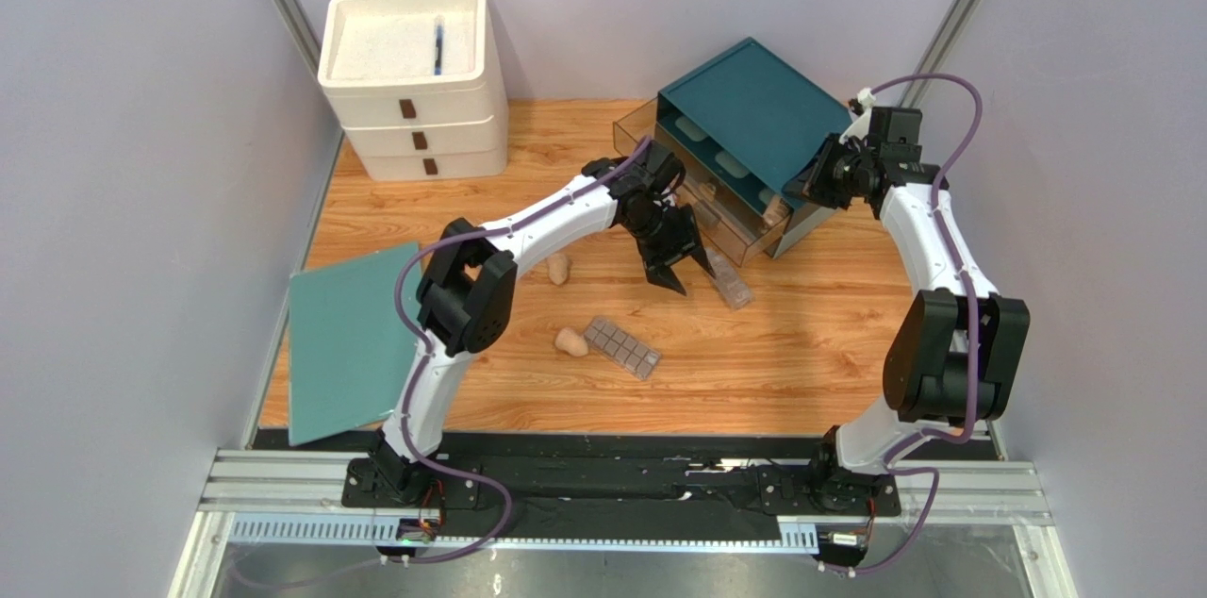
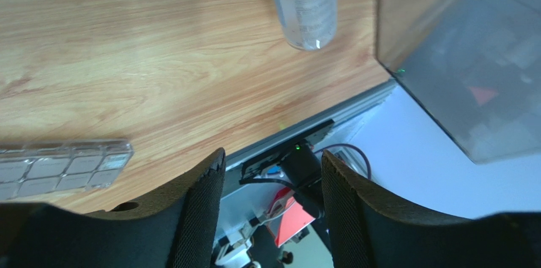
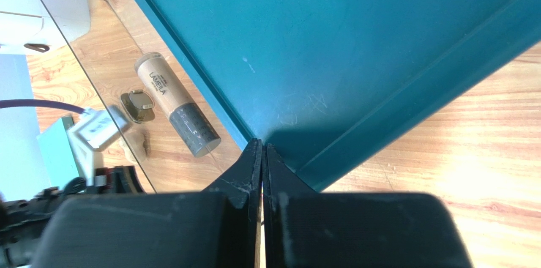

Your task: Organize the makeup

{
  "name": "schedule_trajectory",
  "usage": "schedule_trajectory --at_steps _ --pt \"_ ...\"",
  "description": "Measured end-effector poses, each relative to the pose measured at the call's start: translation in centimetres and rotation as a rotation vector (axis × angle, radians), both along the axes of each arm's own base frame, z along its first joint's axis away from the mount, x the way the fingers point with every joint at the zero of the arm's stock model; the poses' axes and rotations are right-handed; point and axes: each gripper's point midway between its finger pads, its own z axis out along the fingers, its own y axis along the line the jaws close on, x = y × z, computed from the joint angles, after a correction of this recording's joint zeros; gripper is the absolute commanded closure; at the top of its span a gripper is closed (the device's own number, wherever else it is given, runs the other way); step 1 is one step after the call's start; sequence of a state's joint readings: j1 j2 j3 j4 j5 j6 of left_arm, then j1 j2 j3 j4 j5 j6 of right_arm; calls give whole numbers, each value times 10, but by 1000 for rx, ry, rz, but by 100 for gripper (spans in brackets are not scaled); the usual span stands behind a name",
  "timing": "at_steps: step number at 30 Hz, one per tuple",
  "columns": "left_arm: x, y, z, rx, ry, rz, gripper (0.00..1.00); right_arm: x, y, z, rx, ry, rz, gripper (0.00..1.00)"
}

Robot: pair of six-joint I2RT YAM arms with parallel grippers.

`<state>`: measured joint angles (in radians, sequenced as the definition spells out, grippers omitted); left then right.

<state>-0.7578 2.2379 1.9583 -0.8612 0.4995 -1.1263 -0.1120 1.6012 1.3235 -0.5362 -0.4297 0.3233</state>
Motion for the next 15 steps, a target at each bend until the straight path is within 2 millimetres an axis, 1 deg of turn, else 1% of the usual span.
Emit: schedule_trajectory --at_steps 5,7,9,10,12,15 --pt "5 -10 19 -99 -74 -11 31 -4 -1 2 -9 22 2 98" --pt "11 -14 27 -134 -115 -20 31 -6 0 6 -8 21 8 97" --pt "12 -16 30 -147 -131 -24 31 -11 2 12 -1 18 17 96" --pt "13 -16 32 -152 -138 -26 31 -13 4 17 3 13 23 95" --pt "14 -17 34 -162 -152 -31 31 -20 8 36 12 -24 38 94" --pt "12 -12 32 -161 -155 -35 32 -32 14 74 18 -124 62 91"
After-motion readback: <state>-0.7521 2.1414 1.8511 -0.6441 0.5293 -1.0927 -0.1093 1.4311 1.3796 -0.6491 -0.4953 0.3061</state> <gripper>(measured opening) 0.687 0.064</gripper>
